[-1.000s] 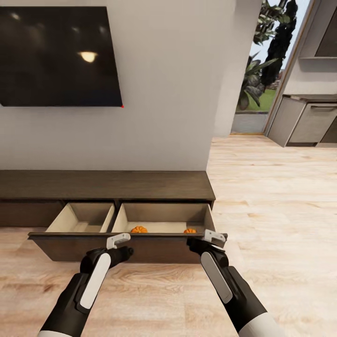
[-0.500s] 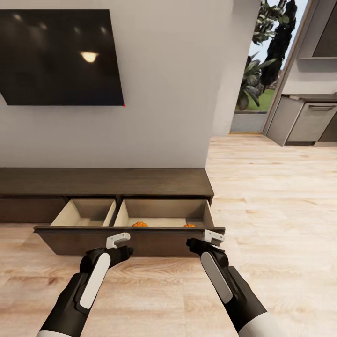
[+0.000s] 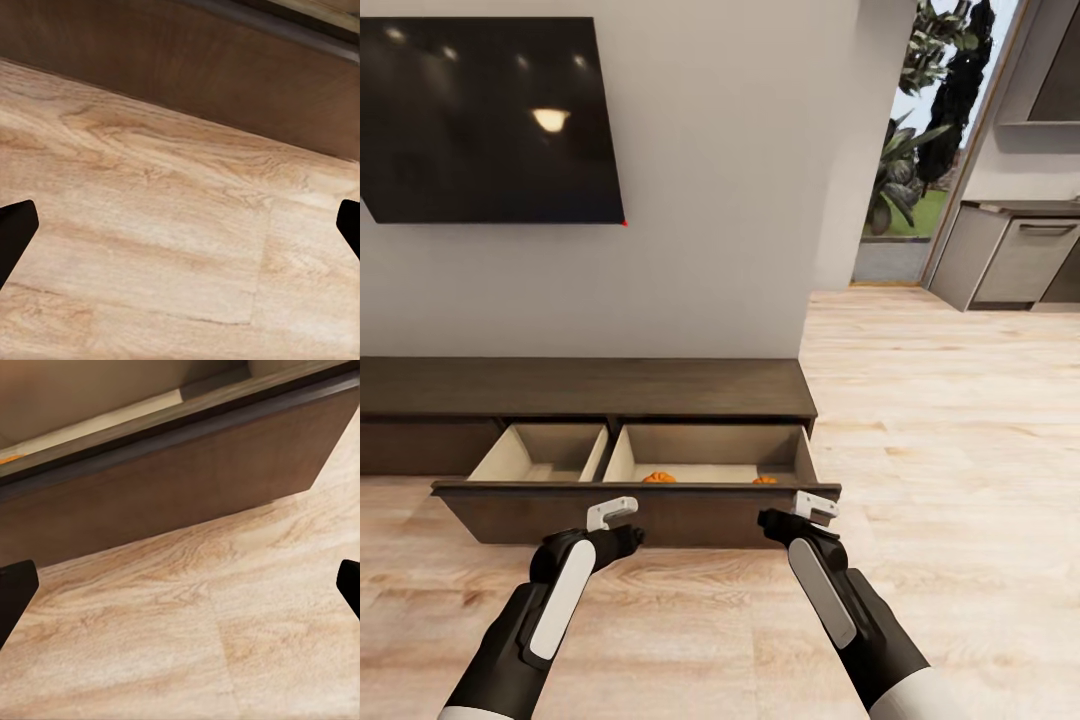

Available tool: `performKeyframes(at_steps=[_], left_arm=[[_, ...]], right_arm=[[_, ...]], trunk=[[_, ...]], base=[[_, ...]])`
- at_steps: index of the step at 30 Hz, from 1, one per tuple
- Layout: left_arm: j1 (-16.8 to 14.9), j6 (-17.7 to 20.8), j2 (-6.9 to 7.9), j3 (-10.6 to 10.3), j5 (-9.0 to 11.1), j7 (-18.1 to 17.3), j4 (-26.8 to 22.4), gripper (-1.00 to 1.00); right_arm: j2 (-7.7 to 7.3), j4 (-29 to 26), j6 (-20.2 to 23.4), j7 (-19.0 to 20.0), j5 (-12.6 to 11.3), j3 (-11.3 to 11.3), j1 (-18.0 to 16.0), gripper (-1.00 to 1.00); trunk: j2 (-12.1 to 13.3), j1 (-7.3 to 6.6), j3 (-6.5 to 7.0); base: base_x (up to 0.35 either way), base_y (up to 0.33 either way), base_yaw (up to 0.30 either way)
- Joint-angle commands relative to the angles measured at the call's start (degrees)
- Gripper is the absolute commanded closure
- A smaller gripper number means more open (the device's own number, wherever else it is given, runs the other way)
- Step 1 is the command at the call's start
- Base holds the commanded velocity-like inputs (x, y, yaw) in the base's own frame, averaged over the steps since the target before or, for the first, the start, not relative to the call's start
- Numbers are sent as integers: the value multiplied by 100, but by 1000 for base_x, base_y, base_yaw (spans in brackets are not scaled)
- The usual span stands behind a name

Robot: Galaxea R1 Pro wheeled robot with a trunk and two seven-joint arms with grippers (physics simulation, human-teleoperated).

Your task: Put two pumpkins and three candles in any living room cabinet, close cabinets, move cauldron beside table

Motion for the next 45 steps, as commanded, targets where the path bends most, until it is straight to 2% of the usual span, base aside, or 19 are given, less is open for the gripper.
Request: performKeyframes(at_steps=[1, 26, 33, 36, 40, 45], left_arm=[[-3, 11, 1, -4, 60, 55, -4, -100], [-3, -150, -15, -62, -27, 122, 70, -100], [3, -509, -15, -80, -33, 126, 102, -100], [5, -773, -20, -119, -51, 121, 292, -100], [5, -1311, 3, -442, -68, 125, 509, -100], [5, -1620, 14, -575, -71, 128, 702, -100]], right_arm=[[1, -10, 10, -51, -44, 9, -4, -100], [22, -23, -45, -59, 19, 53, -4, -100], [30, 6, -73, -95, 52, 66, -4, -100], [30, 43, -219, -97, 54, 83, -4, -100], [25, 57, -467, -88, 60, 224, -4, -100], [22, 83, -702, -88, 66, 453, -5, -100]], trunk=[[-44, 22, -24], [-1047, 571, -472], [-1327, 725, -598], [-1448, 791, -652], [-1608, 878, -724], [-1809, 988, -813]], base=[[0, 0, 0], [0, 0, 0], [0, 0, 0], [0, 0, 0], [0, 0, 0], [0, 0, 0]])
